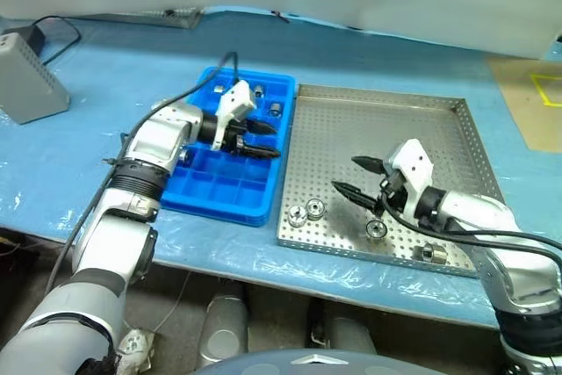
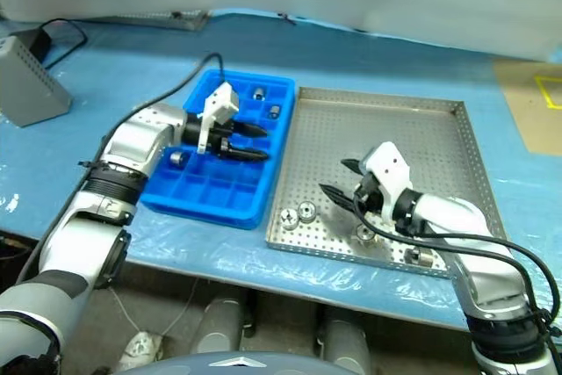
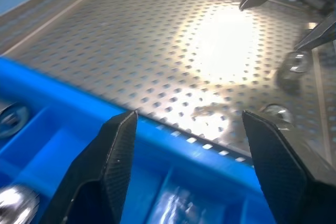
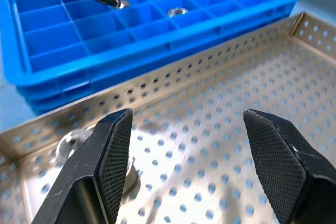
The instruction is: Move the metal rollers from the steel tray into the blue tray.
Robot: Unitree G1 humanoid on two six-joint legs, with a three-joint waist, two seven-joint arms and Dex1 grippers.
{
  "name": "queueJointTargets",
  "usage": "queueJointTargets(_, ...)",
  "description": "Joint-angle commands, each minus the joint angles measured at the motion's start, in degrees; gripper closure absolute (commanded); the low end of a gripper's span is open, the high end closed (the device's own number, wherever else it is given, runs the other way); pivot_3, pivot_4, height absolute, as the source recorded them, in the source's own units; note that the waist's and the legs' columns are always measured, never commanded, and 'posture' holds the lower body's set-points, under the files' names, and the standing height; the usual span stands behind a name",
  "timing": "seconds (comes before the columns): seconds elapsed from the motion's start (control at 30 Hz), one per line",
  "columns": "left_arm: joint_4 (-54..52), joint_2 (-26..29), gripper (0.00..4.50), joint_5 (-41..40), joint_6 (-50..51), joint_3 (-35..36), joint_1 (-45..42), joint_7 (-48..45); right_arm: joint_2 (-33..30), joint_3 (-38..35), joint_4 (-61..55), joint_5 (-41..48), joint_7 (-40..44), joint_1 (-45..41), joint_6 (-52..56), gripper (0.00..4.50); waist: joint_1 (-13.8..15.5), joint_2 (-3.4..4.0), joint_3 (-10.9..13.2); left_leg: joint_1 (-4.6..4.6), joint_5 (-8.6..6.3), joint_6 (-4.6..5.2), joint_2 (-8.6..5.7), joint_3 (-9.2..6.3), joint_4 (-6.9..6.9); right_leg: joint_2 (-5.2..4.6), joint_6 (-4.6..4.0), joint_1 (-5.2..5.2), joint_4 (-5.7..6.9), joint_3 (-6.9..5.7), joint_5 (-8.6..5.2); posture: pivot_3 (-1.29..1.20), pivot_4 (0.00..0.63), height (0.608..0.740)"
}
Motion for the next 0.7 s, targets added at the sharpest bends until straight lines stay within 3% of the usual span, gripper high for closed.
queueJointTargets(0.03, 0.2, -2.1, 1.15, 0.9, -3.2, -4.2, -2.5, -5.3, -1.4, -4.0, -3.8, 0.2, -1.9, 1.3, 0.6, 0.99, -0.2, 0.00, 0.0, 0.00, 0.01, -0.01, 0.00, 0.00, -0.01, 0.00, 0.00, 0.00, 0.00, 0.00, 0.00, -0.05, 0.150, 0.740)
queueJointTargets(0.2, 11.4, -8.4, 1.15, 5.1, -7.1, -9.2, -9.1, -8.6, -0.6, -6.8, -8.9, 0.8, -5.9, 6.0, 2.9, 0.99, -0.9, 0.00, 0.0, -0.01, 0.04, -0.01, -0.01, -0.01, 0.00, 0.01, 0.04, 0.01, -0.02, -0.02, 0.01, -0.12, 0.150, 0.740)
queueJointTargets(0.37, 21.3, -17.7, 1.15, 8.1, -15.5, -9.6, -15.0, -5.2, 1.9, -12.2, -12.7, 0.2, -10.3, 12.0, 3.3, 0.99, -1.4, 0.00, 0.0, -0.07, -0.04, 0.13, -0.08, 0.00, 0.01, 0.00, 0.14, 0.06, -0.16, -0.01, 0.01, -0.19, 0.150, 0.740)
queueJointTargets(0.53, 28.9, -24.5, 1.15, 10.6, -20.2, -9.4, -16.0, -2.1, 4.7, -23.9, -13.3, 2.2, -14.0, 14.6, 4.3, 0.99, -2.7, 0.02, 0.0, -0.06, -0.01, 0.33, -0.15, 0.04, 0.03, -0.02, 0.24, 0.13, -0.28, -0.01, 0.03, -0.27, 0.150, 0.740)
queueJointTargets(0.7, 33.7, -27.8, 1.15, 13.5, -22.4, -10.2, -14.9, -0.5, 6.3, -27.3, -18.5, 3.4, -14.9, 20.5, 5.3, 0.99, -4.3, 0.09, -0.1, -0.01, 0.01, 0.36, -0.12, 0.03, -0.02, 0.04, 0.58, 0.15, -0.37, -0.04, -0.15, -0.34, 0.150, 0.740)
